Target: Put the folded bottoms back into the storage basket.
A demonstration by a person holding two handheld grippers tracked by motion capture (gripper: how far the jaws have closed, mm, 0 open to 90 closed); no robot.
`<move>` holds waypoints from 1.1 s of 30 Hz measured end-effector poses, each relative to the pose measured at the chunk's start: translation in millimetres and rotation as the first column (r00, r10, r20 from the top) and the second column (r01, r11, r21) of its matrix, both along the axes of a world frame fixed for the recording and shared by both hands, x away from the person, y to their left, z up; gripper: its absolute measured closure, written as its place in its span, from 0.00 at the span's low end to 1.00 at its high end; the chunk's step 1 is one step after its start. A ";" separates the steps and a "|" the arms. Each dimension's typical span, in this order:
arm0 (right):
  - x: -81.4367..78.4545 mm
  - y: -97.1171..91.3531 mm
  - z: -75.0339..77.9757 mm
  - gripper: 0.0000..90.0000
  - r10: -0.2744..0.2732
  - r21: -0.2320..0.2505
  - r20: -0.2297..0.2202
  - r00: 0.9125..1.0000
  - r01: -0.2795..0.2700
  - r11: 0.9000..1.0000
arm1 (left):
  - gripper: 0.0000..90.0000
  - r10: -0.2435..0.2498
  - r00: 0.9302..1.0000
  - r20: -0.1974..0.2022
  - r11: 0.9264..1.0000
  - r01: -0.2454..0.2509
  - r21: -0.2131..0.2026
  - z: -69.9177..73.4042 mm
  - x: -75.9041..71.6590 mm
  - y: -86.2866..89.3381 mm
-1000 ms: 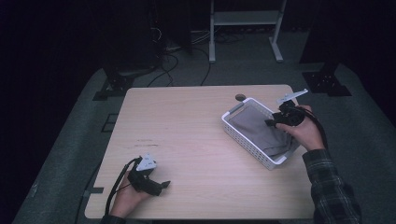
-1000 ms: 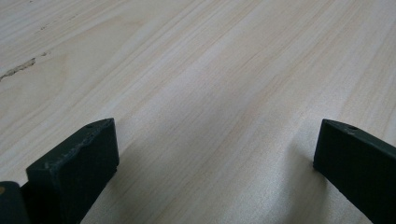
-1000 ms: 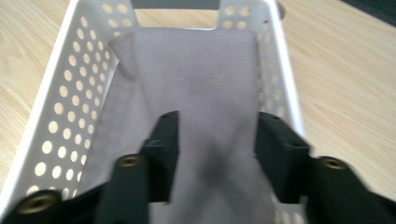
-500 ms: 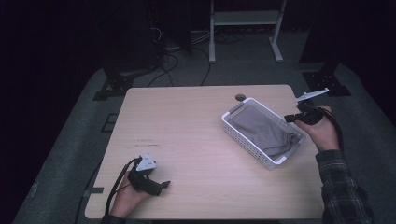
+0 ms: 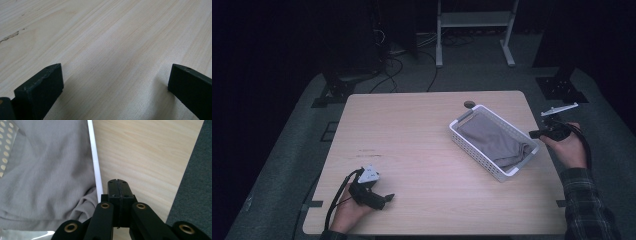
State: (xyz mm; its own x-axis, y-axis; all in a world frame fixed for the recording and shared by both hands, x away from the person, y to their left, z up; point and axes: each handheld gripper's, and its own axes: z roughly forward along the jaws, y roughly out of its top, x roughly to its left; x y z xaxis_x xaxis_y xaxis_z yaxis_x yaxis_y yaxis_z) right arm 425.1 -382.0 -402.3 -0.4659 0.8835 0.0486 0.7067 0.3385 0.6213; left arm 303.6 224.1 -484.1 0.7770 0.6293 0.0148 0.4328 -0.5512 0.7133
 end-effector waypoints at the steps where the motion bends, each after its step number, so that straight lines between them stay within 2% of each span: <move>1: -0.5 -0.9 -1.5 1.00 -0.001 0.003 -0.004 1.000 0.001 1.000 | 0.00 0.000 1.000 0.000 1.000 0.000 0.000 0.0 0.0 0.0; 5: -2.2 -2.1 -6.5 1.00 0.003 0.010 -0.017 1.000 -0.003 1.000 | 0.00 0.000 1.000 0.000 1.000 0.000 0.000 0.0 0.0 0.0; 7: -3.3 -3.3 -7.5 1.00 0.007 0.029 -0.021 1.000 -0.006 1.000 | 0.00 0.000 1.000 0.000 1.000 0.000 0.000 0.0 0.0 0.0; 14: -7.9 -1.7 -8.2 1.00 0.026 0.041 -0.019 0.999 -0.025 0.999 | 0.00 0.000 1.000 0.000 1.000 0.000 0.000 0.0 0.0 0.0; 33: -36.0 10.5 -11.3 1.00 0.101 0.068 0.004 0.995 -0.101 0.993 | 0.00 -0.001 1.000 -0.002 1.000 0.001 0.002 0.3 0.0 0.1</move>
